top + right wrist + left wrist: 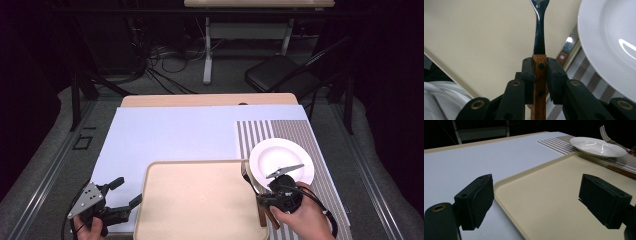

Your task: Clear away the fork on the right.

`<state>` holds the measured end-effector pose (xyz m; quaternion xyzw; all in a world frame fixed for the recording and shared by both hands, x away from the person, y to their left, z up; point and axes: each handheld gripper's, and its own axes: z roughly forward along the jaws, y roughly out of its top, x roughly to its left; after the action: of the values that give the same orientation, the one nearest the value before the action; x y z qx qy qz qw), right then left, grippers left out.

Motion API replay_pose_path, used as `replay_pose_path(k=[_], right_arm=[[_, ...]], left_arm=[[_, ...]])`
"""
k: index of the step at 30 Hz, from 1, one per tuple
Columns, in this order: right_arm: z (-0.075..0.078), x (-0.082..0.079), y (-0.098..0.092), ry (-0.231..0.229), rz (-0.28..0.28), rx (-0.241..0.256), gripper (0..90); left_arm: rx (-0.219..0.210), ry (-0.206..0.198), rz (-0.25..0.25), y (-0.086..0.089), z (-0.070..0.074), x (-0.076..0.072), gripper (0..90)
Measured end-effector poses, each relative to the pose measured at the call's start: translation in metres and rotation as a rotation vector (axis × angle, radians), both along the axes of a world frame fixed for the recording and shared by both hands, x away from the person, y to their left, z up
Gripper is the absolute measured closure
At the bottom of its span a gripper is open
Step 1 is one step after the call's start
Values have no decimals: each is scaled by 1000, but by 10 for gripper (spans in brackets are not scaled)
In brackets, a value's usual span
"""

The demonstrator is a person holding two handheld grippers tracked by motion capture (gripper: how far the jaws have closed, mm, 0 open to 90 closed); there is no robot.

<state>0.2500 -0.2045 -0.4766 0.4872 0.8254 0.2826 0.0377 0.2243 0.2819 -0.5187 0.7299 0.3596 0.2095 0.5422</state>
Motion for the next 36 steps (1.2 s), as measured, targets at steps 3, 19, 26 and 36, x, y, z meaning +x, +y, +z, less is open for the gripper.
replay_pose_path(k=[3,19,26,36], right_arm=[[-3,3,7,2,6,11,775],[-17,13,35,37,38,-24,775],[-26,16,39,60,50,-49,775],[-41,17,49,-1,22,-15,775]], left_arm=[[-2,2,1,0,0,0,132],[0,3,1,0,0,0,132],[3,3,0,0,0,0,132],[2,6,-1,0,-1,1,132]])
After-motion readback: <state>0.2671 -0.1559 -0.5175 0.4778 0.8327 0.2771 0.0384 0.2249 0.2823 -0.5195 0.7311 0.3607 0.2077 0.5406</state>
